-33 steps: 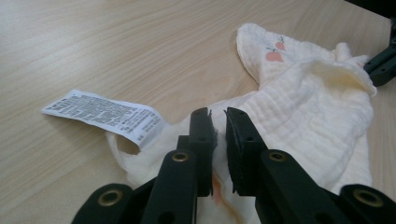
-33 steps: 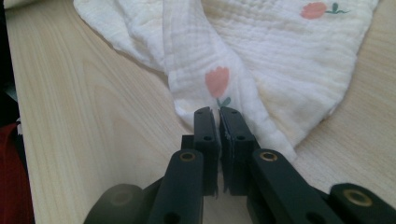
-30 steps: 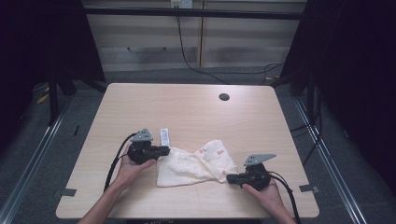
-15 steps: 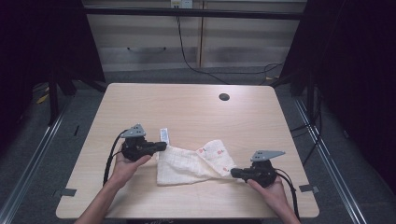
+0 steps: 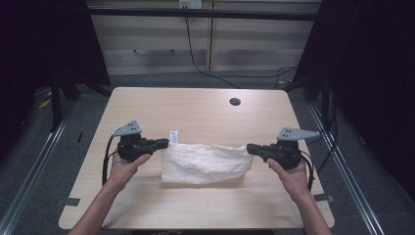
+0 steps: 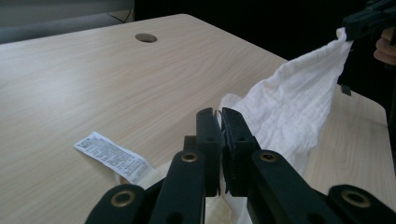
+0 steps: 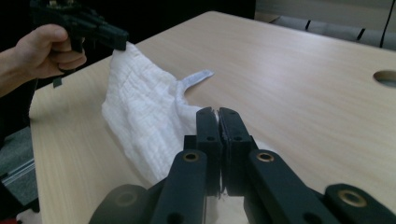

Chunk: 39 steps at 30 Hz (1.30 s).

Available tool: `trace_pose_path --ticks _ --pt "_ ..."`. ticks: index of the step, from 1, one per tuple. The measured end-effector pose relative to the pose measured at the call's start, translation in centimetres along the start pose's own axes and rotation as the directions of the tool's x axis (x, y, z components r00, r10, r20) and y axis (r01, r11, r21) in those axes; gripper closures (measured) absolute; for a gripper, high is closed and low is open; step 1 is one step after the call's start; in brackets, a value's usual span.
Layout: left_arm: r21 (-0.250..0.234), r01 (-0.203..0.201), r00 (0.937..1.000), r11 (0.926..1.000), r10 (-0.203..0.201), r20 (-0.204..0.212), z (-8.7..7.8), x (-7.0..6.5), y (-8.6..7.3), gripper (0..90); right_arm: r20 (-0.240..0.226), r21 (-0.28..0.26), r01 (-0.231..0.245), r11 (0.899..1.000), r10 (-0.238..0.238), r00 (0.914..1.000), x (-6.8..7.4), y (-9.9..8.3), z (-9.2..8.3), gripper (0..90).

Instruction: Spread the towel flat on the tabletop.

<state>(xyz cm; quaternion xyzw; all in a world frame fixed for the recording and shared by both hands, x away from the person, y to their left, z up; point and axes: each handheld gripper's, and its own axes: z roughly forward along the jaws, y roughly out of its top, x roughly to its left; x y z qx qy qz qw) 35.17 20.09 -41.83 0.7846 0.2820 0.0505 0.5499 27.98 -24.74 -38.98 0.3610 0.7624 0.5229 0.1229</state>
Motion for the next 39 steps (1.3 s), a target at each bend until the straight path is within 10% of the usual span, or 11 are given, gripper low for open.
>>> trace_pose_path --ticks 15,25,33,39 --pt "-0.084 -0.008 0.9966 0.9964 0.001 -0.083 -1.3 2.9 8.2 86.9 0.060 -0.107 0.040 0.993 -0.033 0.9976 -2.5 9.8 -0.1 88.1" --pt "-0.149 -0.046 0.9830 0.9877 0.018 -0.183 -1.0 4.3 16.1 87.1 0.137 -0.151 0.011 0.988 0.010 0.9905 -6.1 16.4 1.1 88.0" --pt "-0.111 -0.108 0.9756 0.9880 0.083 -0.203 -0.2 2.5 14.1 87.0 0.123 -0.111 0.008 0.994 0.006 0.9924 -5.4 12.4 1.6 88.0" --pt "-0.091 -0.100 0.9856 0.9908 0.086 -0.145 -0.2 1.5 9.9 87.1 0.099 -0.062 -0.014 0.998 0.020 0.9949 -4.7 7.8 1.9 88.0"
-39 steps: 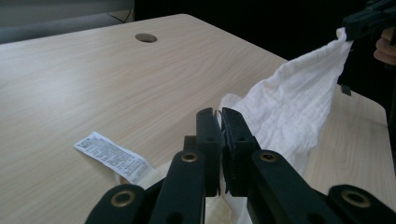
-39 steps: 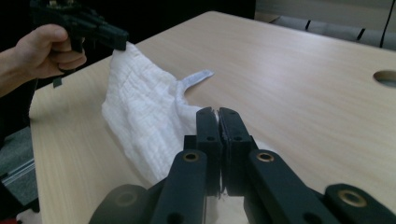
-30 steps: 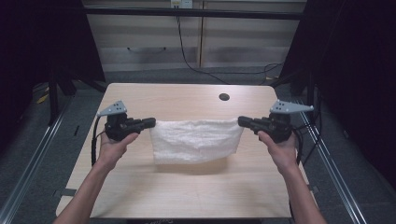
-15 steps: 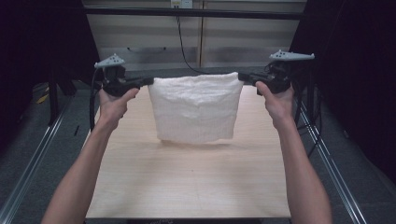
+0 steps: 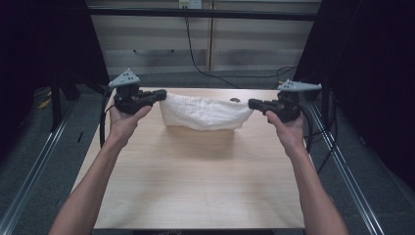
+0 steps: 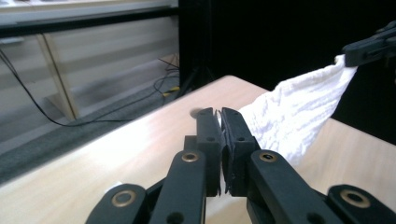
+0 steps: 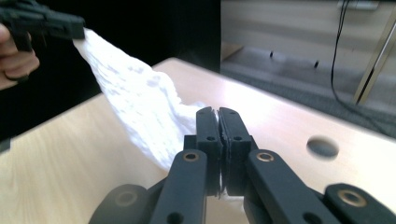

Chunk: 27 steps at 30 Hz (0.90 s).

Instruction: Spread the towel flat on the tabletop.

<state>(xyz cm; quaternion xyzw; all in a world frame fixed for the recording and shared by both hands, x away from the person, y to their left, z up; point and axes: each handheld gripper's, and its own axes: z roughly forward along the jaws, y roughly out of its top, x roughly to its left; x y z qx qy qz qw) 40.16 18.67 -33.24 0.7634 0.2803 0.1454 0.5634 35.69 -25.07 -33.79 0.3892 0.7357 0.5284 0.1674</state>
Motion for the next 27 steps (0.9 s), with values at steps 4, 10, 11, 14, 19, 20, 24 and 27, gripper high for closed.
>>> trace_pose_path --ticks 4,10,11,14,19,20,24,27 --pt "0.015 0.006 0.9996 0.9999 -0.006 0.026 -1.1 -0.7 -2.9 87.1 -0.031 0.016 -0.040 0.999 0.040 0.9987 0.4 -4.3 -0.2 88.0" --pt "0.033 0.043 0.9964 0.9985 -0.045 0.072 -2.7 -1.7 -7.2 87.0 -0.076 0.042 -0.043 0.998 0.046 0.9961 1.8 -7.5 -0.4 88.0" --pt "0.046 0.046 0.9961 0.9979 -0.050 0.072 -2.8 -2.0 -7.9 87.0 -0.081 0.058 -0.031 0.998 0.036 0.9960 2.4 -8.4 -0.7 87.9" --pt "0.054 0.067 0.9937 0.9963 -0.071 0.087 -3.5 -2.5 -9.7 87.0 -0.092 0.073 -0.028 0.997 0.035 0.9952 3.1 -9.6 -1.4 87.9" --pt "0.079 0.063 0.9941 0.9949 -0.069 0.083 -4.2 -4.0 -12.2 87.0 -0.108 0.112 -0.026 0.993 0.038 0.9935 4.1 -11.4 -1.6 87.8" --pt "0.087 0.061 0.9938 0.9943 -0.069 0.088 -4.4 -4.3 -12.7 86.9 -0.120 0.123 -0.030 0.992 0.045 0.9918 4.7 -12.4 -1.8 87.8" --pt "0.121 0.075 0.9900 0.9898 -0.089 0.110 -5.1 -5.1 -13.9 86.9 -0.138 0.159 -0.025 0.987 0.047 0.9893 5.7 -14.2 -2.2 87.8" --pt "0.157 0.058 0.9893 0.9858 -0.078 0.123 -5.3 -6.0 -15.0 86.8 -0.140 0.161 -0.030 0.986 0.053 0.9886 5.9 -14.8 -2.6 87.7"
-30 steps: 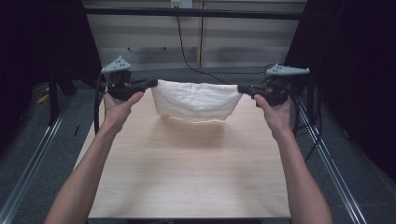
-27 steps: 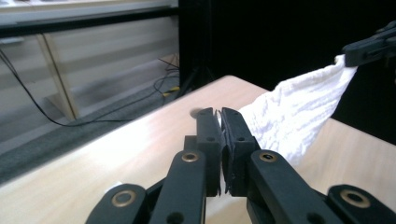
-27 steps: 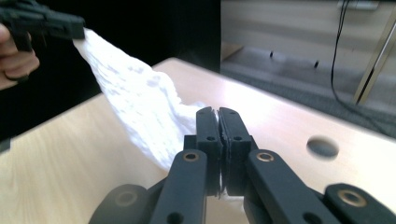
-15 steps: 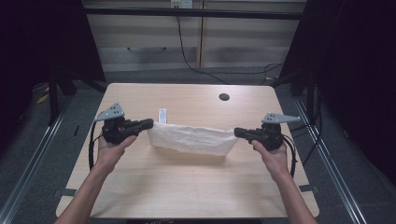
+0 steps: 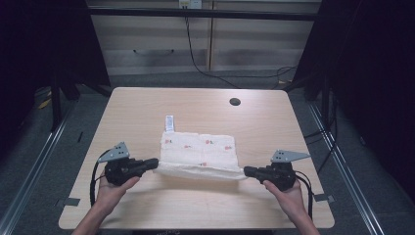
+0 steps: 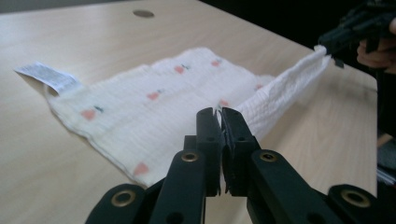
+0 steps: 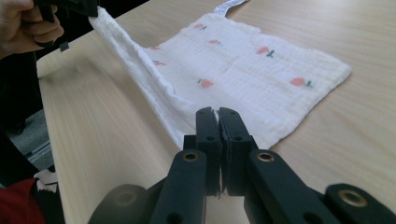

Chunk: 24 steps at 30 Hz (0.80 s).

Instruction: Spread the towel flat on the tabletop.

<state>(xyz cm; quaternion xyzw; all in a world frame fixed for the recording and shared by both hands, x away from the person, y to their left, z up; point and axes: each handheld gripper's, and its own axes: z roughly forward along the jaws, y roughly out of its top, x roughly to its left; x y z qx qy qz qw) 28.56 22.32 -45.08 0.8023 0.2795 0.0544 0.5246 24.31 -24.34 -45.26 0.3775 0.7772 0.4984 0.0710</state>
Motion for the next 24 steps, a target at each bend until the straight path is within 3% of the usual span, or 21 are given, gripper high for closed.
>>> trace_pose_path --ticks 6,9,10,16,18,24 --pt "0.069 -0.013 0.9999 0.9975 0.012 0.007 0.1 -1.6 -1.9 84.4 0.011 0.067 -0.002 0.998 0.002 0.9999 0.7 -1.5 -0.6 84.2" --pt "0.071 0.012 0.9999 0.9974 -0.012 0.009 -0.1 -1.4 -2.9 82.6 0.011 0.090 -0.004 0.996 0.003 0.9999 0.8 -2.5 -0.9 82.1" --pt "0.075 0.022 0.9997 0.9970 -0.023 0.013 -0.2 -1.3 -3.1 80.0 -0.001 0.093 -0.026 0.995 0.026 0.9996 0.8 -3.1 -0.9 79.8" --pt "0.062 0.036 0.9988 0.9974 -0.038 0.032 -0.3 -1.4 -3.0 68.1 0.001 0.092 -0.035 0.995 0.035 0.9994 0.8 -3.4 -1.0 75.8" --pt "0.069 0.040 0.9990 0.9968 -0.042 0.019 -0.2 -1.2 -3.0 62.4 0.005 0.084 -0.034 0.996 0.034 0.9994 0.7 -3.2 -0.9 74.1" --pt "0.100 0.057 0.9984 0.9934 -0.056 -0.014 0.6 0.2 -2.4 56.4 0.026 0.095 -0.024 0.995 0.022 0.9994 -0.1 -2.2 0.2 66.5"
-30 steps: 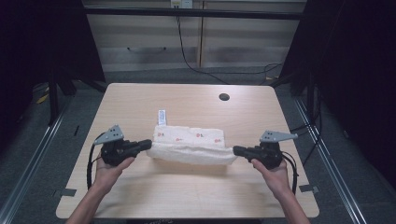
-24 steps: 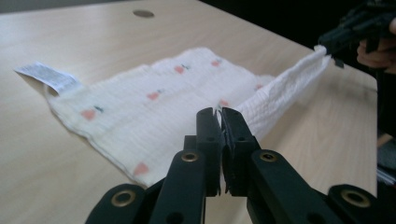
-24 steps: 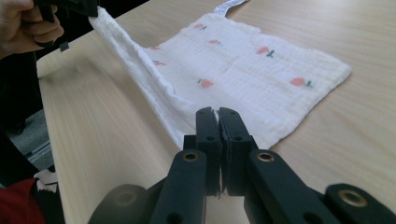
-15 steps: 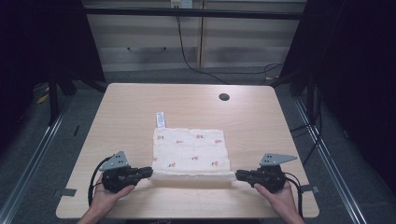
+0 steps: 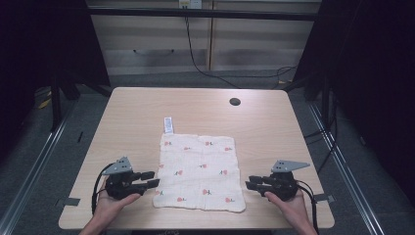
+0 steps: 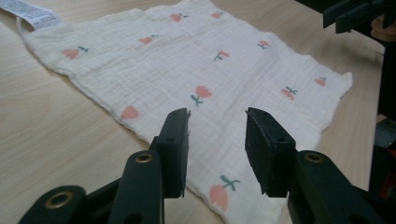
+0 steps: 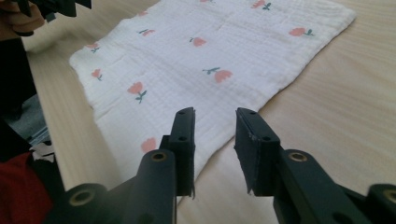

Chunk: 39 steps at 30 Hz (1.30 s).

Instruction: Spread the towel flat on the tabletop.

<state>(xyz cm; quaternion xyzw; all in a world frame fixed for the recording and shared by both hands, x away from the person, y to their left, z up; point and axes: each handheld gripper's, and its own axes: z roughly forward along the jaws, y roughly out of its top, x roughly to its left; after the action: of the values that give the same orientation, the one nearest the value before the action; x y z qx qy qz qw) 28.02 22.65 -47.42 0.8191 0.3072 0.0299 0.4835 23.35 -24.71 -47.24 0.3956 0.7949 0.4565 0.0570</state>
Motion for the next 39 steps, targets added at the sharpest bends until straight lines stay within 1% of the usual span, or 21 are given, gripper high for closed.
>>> trace_pose_path --ticks 2,3,4,6,7,8,9,10,12,14,16,19,23,24,29,30,33,34,36,37,39 --pt "0.027 0.002 1.0000 0.9996 -0.002 -0.008 1.0 0.9 0.9 54.9 0.001 0.002 0.008 1.000 -0.008 1.0000 -0.4 1.0 1.1 64.6" --pt "0.027 0.002 1.0000 0.9996 -0.002 -0.008 1.0 0.9 0.9 54.2 0.001 0.002 0.008 1.000 -0.008 1.0000 -0.4 1.0 1.1 64.6" --pt "0.041 0.004 0.9999 0.9991 -0.003 -0.013 1.9 1.6 1.6 54.0 -0.003 0.008 0.022 1.000 -0.022 0.9998 -0.6 2.0 2.1 64.1" --pt "0.043 -0.002 0.9999 0.9991 0.002 -0.015 2.4 1.9 1.9 54.3 -0.006 0.013 0.030 0.999 -0.030 0.9995 -0.7 2.4 2.7 64.1" --pt "0.053 -0.009 0.9996 0.9986 0.010 -0.025 2.9 2.1 2.3 56.0 -0.010 0.019 0.035 0.999 -0.035 0.9993 -0.9 2.8 3.3 64.5" --pt "0.062 -0.012 0.9998 0.9980 0.013 -0.017 3.4 2.4 2.6 57.7 -0.013 0.026 0.039 0.999 -0.038 0.9992 -1.0 3.2 4.0 66.2" --pt "0.086 0.002 1.0000 0.9963 -0.002 -0.003 4.6 2.9 3.0 63.2 -0.028 0.049 0.053 0.997 -0.052 0.9983 -1.3 3.8 5.4 71.2" --pt "0.086 0.002 1.0000 0.9963 -0.002 -0.003 4.6 2.9 3.0 63.2 -0.028 0.063 0.056 0.996 -0.054 0.9981 -1.3 4.0 6.0 71.2" --pt "0.107 0.006 1.0000 0.9943 -0.005 -0.007 5.6 3.0 3.0 64.4 -0.029 0.092 0.082 0.992 -0.080 0.9964 -1.3 4.1 7.1 71.2" --pt "0.123 -0.009 0.9998 0.9924 0.011 -0.014 6.2 2.8 2.7 64.7 -0.032 0.097 0.080 0.992 -0.077 0.9965 -1.3 4.1 7.4 71.1" --pt "0.144 -0.038 0.9988 0.9888 0.042 -0.025 6.3 2.5 2.3 64.7 -0.022 0.142 0.091 0.986 -0.088 0.9958 -1.1 3.7 7.9 70.8" --pt "0.163 -0.039 0.9984 0.9858 0.045 -0.033 6.3 2.9 1.7 63.3 -0.018 0.137 0.080 0.987 -0.078 0.9968 -1.3 3.1 7.9 70.1" --pt "0.153 -0.023 0.9995 0.9880 0.025 -0.016 6.4 3.3 1.5 63.6 -0.017 0.145 0.068 0.987 -0.067 0.9976 -1.6 2.6 8.0 70.0" --pt "0.154 -0.035 0.9988 0.9874 0.040 -0.028 6.4 3.1 1.4 63.5 -0.015 0.149 0.066 0.987 -0.064 0.9978 -1.6 2.5 7.8 70.0" --pt "0.141 -0.047 0.9988 0.9888 0.048 -0.008 6.2 2.2 0.8 63.5 -0.015 0.145 0.052 0.988 -0.050 0.9986 -1.2 2.0 7.3 71.4" --pt "0.145 -0.056 0.9981 0.9879 0.059 -0.015 6.2 1.9 0.7 63.9 -0.013 0.146 0.059 0.987 -0.058 0.9982 -1.1 1.8 7.1 71.9" --pt "0.154 -0.065 0.9978 0.9859 0.067 -0.001 6.1 1.3 0.6 64.1 -0.014 0.156 0.068 0.985 -0.067 0.9977 -0.7 1.4 6.6 72.9" --pt "0.150 -0.045 0.9990 0.9877 0.045 0.005 5.9 1.1 0.4 64.0 -0.004 0.162 0.082 0.983 -0.082 0.9966 -0.5 1.2 6.3 73.0" --pt "0.145 -0.043 0.9991 0.9885 0.043 0.006 5.9 0.9 0.2 64.0 -0.004 0.170 0.083 0.982 -0.084 0.9965 -0.3 1.0 6.0 73.0" --pt "0.142 -0.043 0.9991 0.9890 0.043 0.001 5.7 0.7 0.1 64.0 -0.002 0.168 0.098 0.981 -0.099 0.9951 -0.2 0.9 5.9 73.0" --pt "0.143 -0.026 0.9996 0.9894 0.024 0.012 5.4 0.3 -0.2 63.9 -0.002 0.164 0.104 0.981 -0.105 0.9945 0.0 0.5 5.5 73.0"
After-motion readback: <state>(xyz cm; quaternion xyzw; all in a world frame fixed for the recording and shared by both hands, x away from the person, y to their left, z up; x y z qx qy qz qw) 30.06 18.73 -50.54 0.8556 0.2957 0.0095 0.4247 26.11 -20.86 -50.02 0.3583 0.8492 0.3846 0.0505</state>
